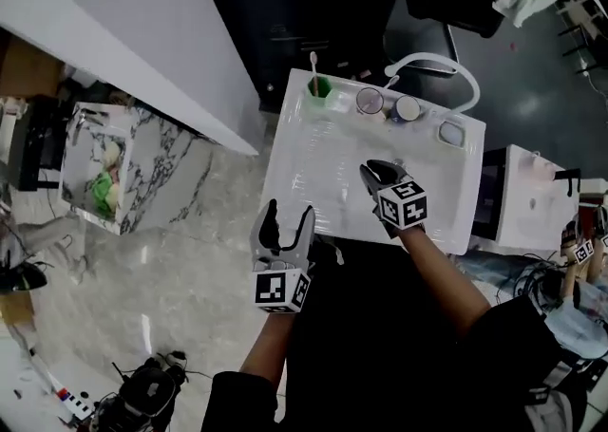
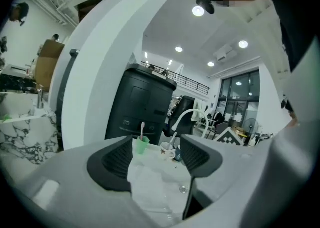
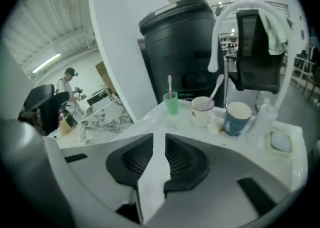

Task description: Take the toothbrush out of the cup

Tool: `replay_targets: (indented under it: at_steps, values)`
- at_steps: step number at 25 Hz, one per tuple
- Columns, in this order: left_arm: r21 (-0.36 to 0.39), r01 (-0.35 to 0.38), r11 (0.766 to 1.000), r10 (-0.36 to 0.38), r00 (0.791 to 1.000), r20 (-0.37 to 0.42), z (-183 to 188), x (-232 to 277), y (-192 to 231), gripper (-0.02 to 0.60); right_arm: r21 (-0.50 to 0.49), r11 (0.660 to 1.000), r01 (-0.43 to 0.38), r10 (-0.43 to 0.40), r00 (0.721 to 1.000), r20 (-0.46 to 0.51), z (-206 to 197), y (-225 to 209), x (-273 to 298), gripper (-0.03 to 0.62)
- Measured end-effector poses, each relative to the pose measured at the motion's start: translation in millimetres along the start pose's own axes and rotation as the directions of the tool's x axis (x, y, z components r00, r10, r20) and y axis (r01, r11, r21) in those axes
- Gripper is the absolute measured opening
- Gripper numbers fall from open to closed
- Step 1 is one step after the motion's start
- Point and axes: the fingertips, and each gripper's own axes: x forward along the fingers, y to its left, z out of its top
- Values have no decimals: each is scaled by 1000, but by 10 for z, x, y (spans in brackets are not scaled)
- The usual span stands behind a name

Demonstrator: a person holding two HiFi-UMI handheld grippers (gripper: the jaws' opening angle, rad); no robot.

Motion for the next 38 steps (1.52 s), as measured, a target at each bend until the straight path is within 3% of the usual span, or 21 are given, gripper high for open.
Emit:
replay_targets:
  at_steps: [5,12,16,19,30,33,38]
  values:
    - [22,130,991,-130,991,-35,53,504,-499,299,76,995,71,-79,990,113,334,-435,-445,61]
    - [138,247,959,-240,968,-68,92,1346,-1045,298,171,981,89,-124,971,206,471,-829,-891,61]
    - [178,303,936,-279,948,-152,-99,1925,-1280,299,170,981,89,-131,960,249,521,-1002,-1013,61]
    - [144,339,930,-304,928,-217,-323,2360,-1413,298,158,983,92,-131,956,261,504,-1126,-1081,61]
    - [233,296,927,-196,907,-372,-873,3474,-1346,298,150,988,44,-73,978,195,87,-1380,-1000,61]
    - [251,305,919,-184,893,-410,-1004,3641,-1364,290,164,985,47,-79,978,193,21,-1548,-1020,61]
    - [292,287,912,-118,867,-484,-1159,3812,-1268,182,191,979,66,-106,973,204,71,-1850,-1035,60]
